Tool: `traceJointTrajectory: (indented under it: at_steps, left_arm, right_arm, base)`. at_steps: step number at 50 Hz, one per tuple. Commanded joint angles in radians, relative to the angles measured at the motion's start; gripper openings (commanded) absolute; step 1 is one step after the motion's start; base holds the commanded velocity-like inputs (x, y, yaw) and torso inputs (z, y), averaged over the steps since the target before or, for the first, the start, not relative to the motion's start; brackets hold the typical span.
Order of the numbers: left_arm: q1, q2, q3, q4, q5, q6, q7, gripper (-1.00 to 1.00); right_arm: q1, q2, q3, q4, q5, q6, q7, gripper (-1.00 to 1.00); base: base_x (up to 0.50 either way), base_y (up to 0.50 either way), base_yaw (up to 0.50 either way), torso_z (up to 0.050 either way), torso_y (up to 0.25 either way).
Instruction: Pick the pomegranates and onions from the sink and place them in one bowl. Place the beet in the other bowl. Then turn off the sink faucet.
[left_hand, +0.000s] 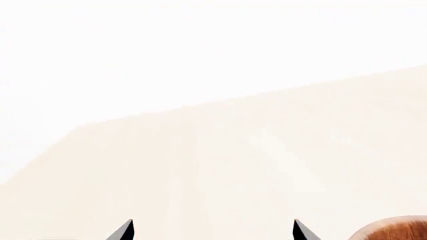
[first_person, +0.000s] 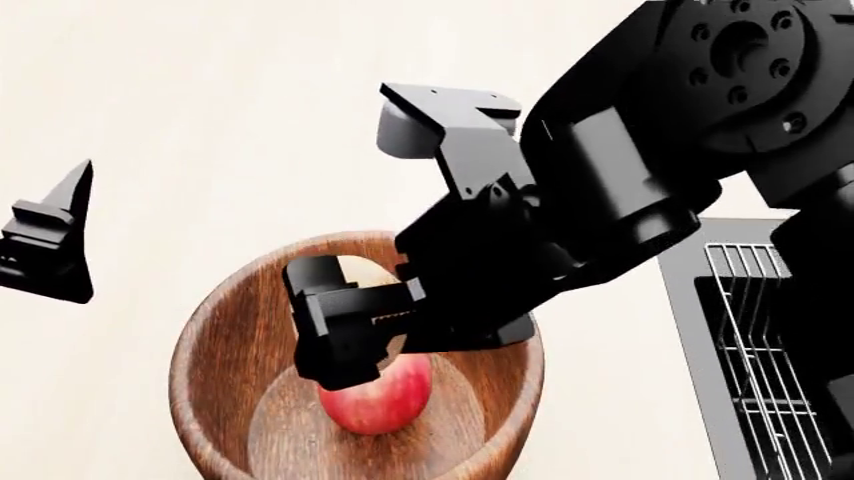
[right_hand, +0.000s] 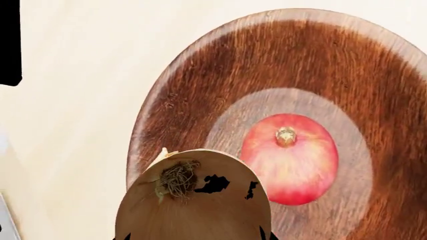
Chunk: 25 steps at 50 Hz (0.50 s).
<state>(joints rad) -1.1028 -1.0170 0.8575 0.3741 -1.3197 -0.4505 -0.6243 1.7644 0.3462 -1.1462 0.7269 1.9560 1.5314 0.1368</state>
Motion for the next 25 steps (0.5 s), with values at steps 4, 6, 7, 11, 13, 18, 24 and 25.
traceJointTrajectory:
  at_steps: [4,6,7,11,13,18,24,25]
  left_arm:
    - [0.026,-0.044,-0.038,-0.006,-0.063,0.019,0.071,1.0]
    - [0.031,-0.058,-0.039,-0.005,-0.057,0.023,0.079,1.0]
    - [0.034,-0.042,-0.033,0.004,-0.051,0.021,0.057,1.0]
    - [0.034,-0.033,-0.029,0.012,-0.065,0.012,0.049,1.0]
    - [0.039,-0.04,-0.03,0.009,-0.063,0.016,0.057,1.0]
    - [0.037,0.007,-0.016,0.004,-0.06,0.004,0.024,1.0]
    - [0.023,-0.012,-0.028,-0.001,-0.076,0.0,0.043,1.0]
    - [0.025,-0.012,-0.029,-0.002,-0.075,0.002,0.044,1.0]
  right_arm:
    - [0.061,-0.02,-0.171,0.037,0.116,0.011,-0.037,-1.0]
    - [0.059,-0.028,-0.181,0.058,0.079,-0.005,-0.07,-1.0]
    - [0.06,-0.035,-0.185,0.081,0.062,-0.017,-0.085,-1.0]
    - [0.031,-0.032,-0.203,0.087,0.104,-0.022,-0.052,-1.0]
    - [0.02,-0.022,-0.211,0.076,0.153,-0.023,-0.012,-1.0]
    - [0.024,-0.02,-0.242,0.103,0.205,0.001,0.003,-1.0]
    - [0.06,-0.074,-0.288,0.153,0.065,0.023,-0.174,-1.0]
    - [0.063,-0.082,-0.298,0.165,0.049,0.019,-0.198,-1.0]
  base:
    - [0.0,0.0,0.0,0.0,0.0]
    - [0.0,0.0,0.0,0.0,0.0]
    - [0.0,0.0,0.0,0.0,0.0]
    - [0.0,0.0,0.0,0.0,0.0]
    - [0.0,0.0,0.0,0.0,0.0]
    - [0.0,0.0,0.0,0.0,0.0]
    - [0.0,0.0,0.0,0.0,0.0]
    - [0.0,0.0,0.0,0.0,0.0]
